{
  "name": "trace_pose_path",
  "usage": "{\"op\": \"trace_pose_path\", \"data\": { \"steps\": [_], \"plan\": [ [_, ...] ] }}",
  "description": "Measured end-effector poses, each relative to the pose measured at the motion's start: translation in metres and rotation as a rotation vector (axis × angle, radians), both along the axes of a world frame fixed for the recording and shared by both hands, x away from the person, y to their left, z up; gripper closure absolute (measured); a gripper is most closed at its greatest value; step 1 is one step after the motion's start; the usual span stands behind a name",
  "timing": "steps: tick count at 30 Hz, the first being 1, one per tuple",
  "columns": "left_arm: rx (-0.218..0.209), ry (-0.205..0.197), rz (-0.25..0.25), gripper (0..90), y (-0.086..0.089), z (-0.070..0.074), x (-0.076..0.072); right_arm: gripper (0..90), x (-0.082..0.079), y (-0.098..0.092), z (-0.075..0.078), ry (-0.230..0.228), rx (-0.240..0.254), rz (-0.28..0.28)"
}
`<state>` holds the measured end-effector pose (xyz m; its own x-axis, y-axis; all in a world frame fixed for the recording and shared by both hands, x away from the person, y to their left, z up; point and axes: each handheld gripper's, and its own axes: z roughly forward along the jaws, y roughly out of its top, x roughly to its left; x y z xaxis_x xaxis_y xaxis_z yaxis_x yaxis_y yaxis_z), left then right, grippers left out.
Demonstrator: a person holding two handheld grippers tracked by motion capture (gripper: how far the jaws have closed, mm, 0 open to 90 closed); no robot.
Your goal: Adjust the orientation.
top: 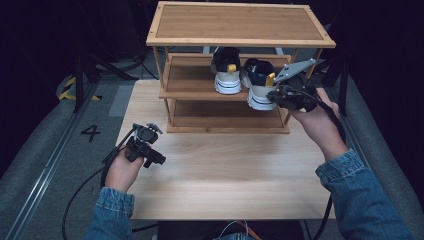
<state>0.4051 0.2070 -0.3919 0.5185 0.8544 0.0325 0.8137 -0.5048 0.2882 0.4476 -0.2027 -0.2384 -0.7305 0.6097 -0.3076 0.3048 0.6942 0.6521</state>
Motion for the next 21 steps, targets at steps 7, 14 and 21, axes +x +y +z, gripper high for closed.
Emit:
{"op": "trace_pose_path", "data": {
  "steps": [7,14,21],
  "plan": [
    [0.012,-0.001,0.015,17.8,0.01,0.0,-0.007,86.2,0.006,0.001,0.0,0.007,0.025,0.005],
    [0.003,0.006,0.06,17.8,0.021,-0.001,-0.018,82.9,0.02,0.007,-0.004,-0.018,0.02,-0.021],
    [0.001,0.01,0.089,17.8,0.029,-0.003,-0.024,80.7,0.036,0.006,-0.009,-0.026,0.047,-0.031]
  ]
}}
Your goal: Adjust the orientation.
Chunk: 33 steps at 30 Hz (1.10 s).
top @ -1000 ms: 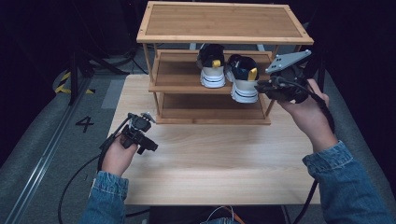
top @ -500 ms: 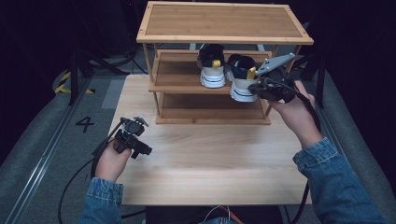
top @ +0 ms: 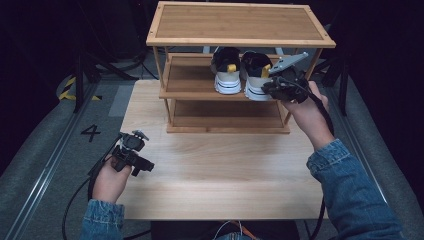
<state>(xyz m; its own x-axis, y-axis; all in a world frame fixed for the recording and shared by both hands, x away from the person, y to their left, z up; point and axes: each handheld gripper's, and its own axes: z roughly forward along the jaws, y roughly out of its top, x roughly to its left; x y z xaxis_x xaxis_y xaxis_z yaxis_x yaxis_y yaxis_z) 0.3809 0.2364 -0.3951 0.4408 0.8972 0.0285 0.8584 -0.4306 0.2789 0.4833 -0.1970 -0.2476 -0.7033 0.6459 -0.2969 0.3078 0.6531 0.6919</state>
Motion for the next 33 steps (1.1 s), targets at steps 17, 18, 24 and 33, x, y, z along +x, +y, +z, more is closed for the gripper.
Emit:
{"op": "trace_pose_path", "data": {
  "steps": [17,18,24,33],
  "plan": [
    [0.004,0.001,0.01,17.8,0.005,0.0,-0.004,79.9,0.022,0.007,-0.011,-0.044,0.024,0.004],
    [0.004,0.001,0.01,17.8,0.005,0.0,-0.004,79.9,0.022,0.007,-0.011,-0.044,0.024,0.004],
    [0.001,-0.003,0.011,17.8,0.005,0.001,-0.004,68.2,0.023,0.009,-0.011,-0.033,0.036,0.006],
    [0.0,-0.007,-0.003,17.8,0.0,0.003,-0.001,59.7,-0.002,-0.003,0.006,-0.01,0.124,0.053]
  ]
}}
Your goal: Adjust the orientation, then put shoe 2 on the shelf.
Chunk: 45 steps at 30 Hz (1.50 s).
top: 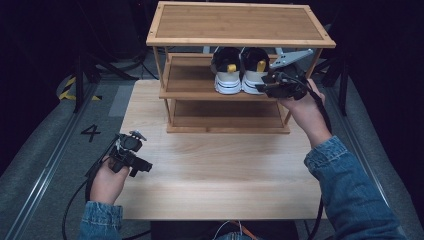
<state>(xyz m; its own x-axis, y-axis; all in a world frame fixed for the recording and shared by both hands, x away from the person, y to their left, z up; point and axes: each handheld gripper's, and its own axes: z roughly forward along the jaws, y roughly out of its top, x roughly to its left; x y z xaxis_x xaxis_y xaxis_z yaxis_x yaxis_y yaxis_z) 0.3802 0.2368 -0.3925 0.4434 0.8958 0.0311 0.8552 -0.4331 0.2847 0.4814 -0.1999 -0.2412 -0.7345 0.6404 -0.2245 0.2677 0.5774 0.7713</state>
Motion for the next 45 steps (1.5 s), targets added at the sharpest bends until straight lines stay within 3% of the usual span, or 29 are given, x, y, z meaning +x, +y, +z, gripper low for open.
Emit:
{"op": "trace_pose_path", "data": {
  "steps": [7,12,26,28,29,32,33,34,36,38,40,45],
  "plan": [
    [-0.002,0.0,-0.01,17.8,-0.004,0.0,0.005,57.9,-0.02,-0.02,0.003,0.027,0.038,0.006],
    [0.001,0.001,-0.026,17.8,-0.01,-0.001,0.009,57.2,-0.029,-0.034,-0.001,0.034,0.035,-0.004],
    [0.002,0.003,-0.044,17.8,-0.015,-0.002,0.016,58.0,-0.053,-0.085,-0.033,0.089,0.069,-0.06],
    [-0.005,0.006,-0.04,17.8,-0.017,-0.002,0.016,58.4,-0.056,-0.093,-0.042,0.103,0.074,-0.077],
    [0.013,-0.002,-0.056,17.8,-0.016,-0.002,0.017,58.4,-0.056,-0.097,-0.046,0.109,0.076,-0.084],
    [-0.002,0.008,-0.044,17.8,-0.016,-0.003,0.018,58.3,-0.058,-0.113,-0.066,0.149,0.082,-0.123],
    [-0.002,0.008,-0.044,17.8,-0.016,-0.003,0.018,58.3,-0.058,-0.113,-0.066,0.149,0.082,-0.123],
    [-0.001,0.009,-0.048,17.8,-0.015,-0.004,0.018,58.1,-0.059,-0.122,-0.078,0.168,0.082,-0.148],
    [0.008,0.006,-0.05,17.8,-0.015,-0.005,0.019,58.1,-0.058,-0.124,-0.081,0.172,0.08,-0.153],
    [-0.001,0.014,-0.04,17.8,-0.014,-0.006,0.019,57.5,-0.058,-0.134,-0.1,0.206,0.075,-0.183],
    [-0.004,0.015,-0.033,17.8,-0.013,-0.007,0.019,56.9,-0.057,-0.136,-0.104,0.212,0.071,-0.189],
    [-0.005,0.011,-0.027,17.8,-0.01,-0.011,0.021,56.4,-0.055,-0.15,-0.138,0.268,0.065,-0.23]
  ]
}}
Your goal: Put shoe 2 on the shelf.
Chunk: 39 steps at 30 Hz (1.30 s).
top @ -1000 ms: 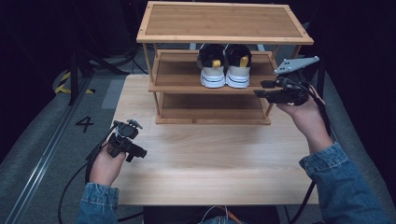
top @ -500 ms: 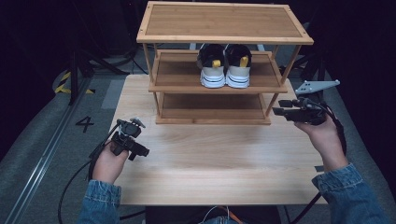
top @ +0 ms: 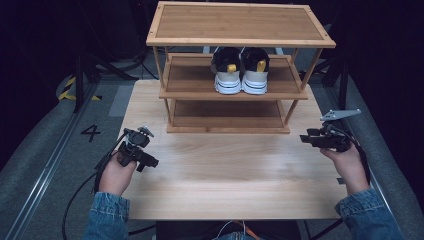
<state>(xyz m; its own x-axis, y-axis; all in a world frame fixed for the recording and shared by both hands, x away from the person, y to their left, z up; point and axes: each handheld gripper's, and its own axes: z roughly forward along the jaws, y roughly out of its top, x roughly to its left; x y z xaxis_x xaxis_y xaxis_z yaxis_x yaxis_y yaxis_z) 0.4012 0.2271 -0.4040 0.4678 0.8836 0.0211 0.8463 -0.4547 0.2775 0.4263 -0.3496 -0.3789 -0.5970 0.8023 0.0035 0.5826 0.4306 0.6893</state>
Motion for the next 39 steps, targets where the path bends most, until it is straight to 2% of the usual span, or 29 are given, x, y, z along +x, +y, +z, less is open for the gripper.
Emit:
{"op": "trace_pose_path", "data": {
  "steps": [4,9,12,15,17,19,24,27,32,34,39],
  "plan": [
    [-0.006,-0.001,0.005,17.8,0.002,-0.004,0.002,56.3,0.002,-0.008,-0.019,0.04,0.005,-0.015],
    [-0.019,0.001,0.006,17.8,0.006,-0.008,0.003,56.4,0.001,-0.022,-0.04,0.069,0.063,-0.041],
    [-0.025,0.003,0.012,17.8,0.008,-0.01,0.004,56.2,0.001,-0.027,-0.05,0.088,0.044,-0.044],
    [-0.021,0.009,0.025,17.8,0.011,-0.015,0.006,56.0,0.002,-0.032,-0.059,0.088,0.062,-0.041],
    [-0.017,0.029,0.052,17.8,0.014,-0.018,0.008,55.9,0.003,-0.033,-0.062,0.09,0.063,-0.04],
    [-0.023,0.029,0.058,18.3,0.017,-0.021,0.009,55.9,0.004,-0.034,-0.067,0.105,0.053,-0.046],
    [-0.035,0.03,0.077,17.9,0.021,-0.026,0.011,55.4,0.005,-0.029,-0.078,0.071,0.037,-0.032],
    [-0.03,0.032,0.084,17.8,0.023,-0.029,0.012,55.5,0.005,-0.025,-0.081,0.032,0.032,-0.016],
    [-0.023,-0.006,0.097,17.9,0.025,-0.032,0.013,55.4,0.004,-0.016,-0.089,-0.043,0.038,0.012],
    [-0.033,-0.004,0.098,17.8,0.025,-0.032,0.013,54.7,0.005,-0.014,-0.09,-0.053,0.04,0.023],
    [-0.033,0.002,0.098,17.8,0.024,-0.033,0.014,53.6,0.006,-0.012,-0.093,-0.038,0.039,0.02]
  ]
}}
